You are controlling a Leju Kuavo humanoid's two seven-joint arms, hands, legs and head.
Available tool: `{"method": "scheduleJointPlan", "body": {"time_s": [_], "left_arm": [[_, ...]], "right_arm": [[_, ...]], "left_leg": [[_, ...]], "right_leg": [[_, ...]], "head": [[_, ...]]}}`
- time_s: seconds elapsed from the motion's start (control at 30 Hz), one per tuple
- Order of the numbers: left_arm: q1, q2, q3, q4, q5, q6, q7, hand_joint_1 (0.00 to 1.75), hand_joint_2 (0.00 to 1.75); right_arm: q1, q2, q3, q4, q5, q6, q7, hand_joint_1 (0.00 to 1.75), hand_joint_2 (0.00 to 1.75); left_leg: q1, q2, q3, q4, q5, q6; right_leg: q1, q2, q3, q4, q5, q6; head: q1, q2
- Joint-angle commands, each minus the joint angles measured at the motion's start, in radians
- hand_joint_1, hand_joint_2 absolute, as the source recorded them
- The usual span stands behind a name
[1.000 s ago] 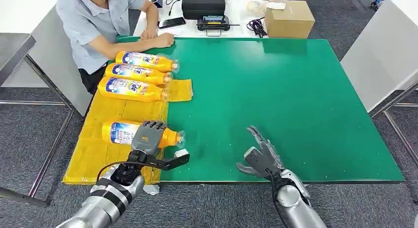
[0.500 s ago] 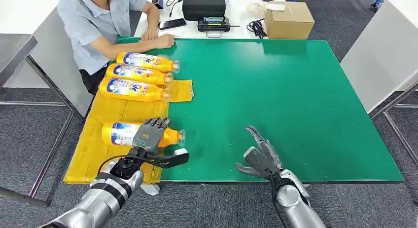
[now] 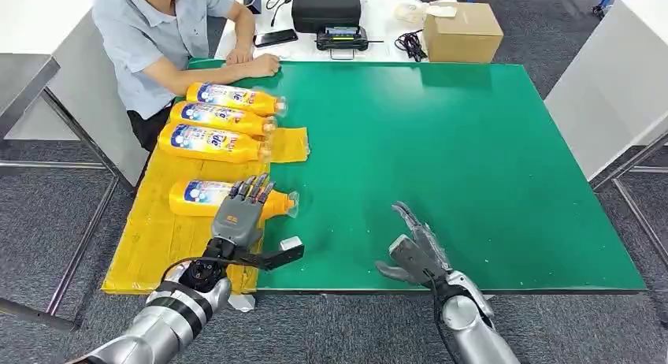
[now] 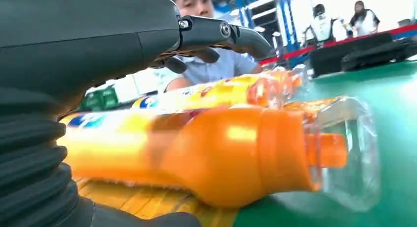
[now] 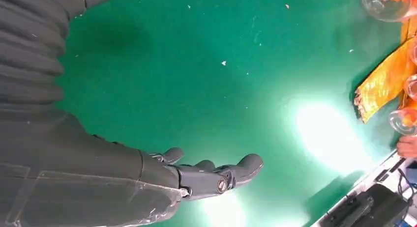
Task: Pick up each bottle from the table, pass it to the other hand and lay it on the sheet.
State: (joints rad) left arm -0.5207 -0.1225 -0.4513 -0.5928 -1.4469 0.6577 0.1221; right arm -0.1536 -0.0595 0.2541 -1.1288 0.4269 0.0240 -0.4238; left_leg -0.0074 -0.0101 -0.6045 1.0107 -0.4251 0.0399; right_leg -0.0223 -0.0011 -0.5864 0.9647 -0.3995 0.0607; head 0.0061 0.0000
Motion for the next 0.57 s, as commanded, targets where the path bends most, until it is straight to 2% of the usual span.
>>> {"method": "scheduleJointPlan", "body": {"time_s": [0.03,0.3,0.33,0.4,0.43,0.47,0.5,0.53,0.57], "left_arm": [[0.054,-0.001,-0.017,-0.049,-0.004,0.040,-0.034,0.00,1.75],[0.070,0.000,-0.016,-0.096,0.003,0.040,-0.052,0.00,1.75],[0.136,0.001,0.001,-0.234,-0.010,0.040,-0.088,0.00,1.75],[0.214,-0.015,0.016,-0.386,0.029,0.040,-0.164,0.00,1.75],[0.257,-0.034,0.025,-0.461,0.074,0.040,-0.235,0.00,1.75],[0.283,-0.056,0.033,-0.493,0.161,0.040,-0.303,0.00,1.75],[0.303,-0.074,0.023,-0.517,0.334,0.040,-0.388,0.00,1.75],[0.335,-0.093,-0.004,-0.565,0.554,0.028,-0.473,0.00,1.75],[0.352,-0.087,-0.046,-0.604,0.666,-0.019,-0.492,0.00,1.75]], "right_arm": [[-0.012,-0.013,0.019,0.049,-0.008,-0.008,-0.003,0.00,1.75],[-0.007,-0.013,0.016,0.042,-0.009,-0.011,-0.003,0.00,1.75],[0.014,-0.013,0.007,0.028,-0.010,-0.020,0.000,0.00,1.75],[0.046,-0.006,-0.015,0.008,-0.031,-0.025,-0.001,0.00,1.75],[0.073,0.005,-0.037,-0.023,-0.080,-0.008,-0.059,0.00,1.75],[0.097,0.025,-0.059,-0.056,-0.145,0.043,-0.100,0.00,1.75],[0.123,0.042,-0.084,-0.091,-0.248,0.127,-0.098,0.00,1.75],[0.167,0.053,-0.101,-0.150,-0.312,0.160,-0.091,0.00,1.75],[0.199,0.061,-0.111,-0.188,-0.329,0.152,-0.086,0.00,1.75]], "left_leg": [[0.001,0.002,0.003,-0.001,-0.002,-0.002],[0.001,0.002,-0.002,0.000,-0.001,-0.002],[0.001,0.002,-0.001,0.000,-0.002,-0.002],[0.001,0.001,-0.003,0.000,-0.001,-0.001],[0.001,0.001,-0.001,0.000,-0.002,-0.002],[0.001,0.000,-0.001,0.000,-0.003,-0.002],[0.001,-0.001,-0.001,0.001,-0.003,-0.002],[0.001,-0.001,-0.002,0.000,-0.003,-0.002],[0.000,-0.001,-0.002,0.001,-0.003,-0.001]], "right_leg": [[0.001,0.002,0.002,-0.001,-0.001,-0.002],[0.001,0.001,-0.003,0.000,-0.001,-0.002],[0.002,0.001,-0.002,0.000,-0.001,-0.003],[0.001,0.000,-0.003,0.000,-0.001,-0.002],[0.001,0.000,-0.002,0.000,-0.002,-0.002],[0.002,-0.001,-0.001,0.000,-0.002,-0.002],[0.001,-0.002,-0.001,0.000,-0.003,-0.002],[0.001,-0.002,-0.002,0.000,-0.003,-0.002],[0.001,-0.002,-0.002,0.000,-0.003,-0.002]], "head": [[0.000,0.000],[0.000,0.000],[0.000,0.000],[0.000,0.000],[0.000,0.000],[-0.001,0.000],[0.000,0.000],[0.000,0.000],[0.000,0.000]]}}
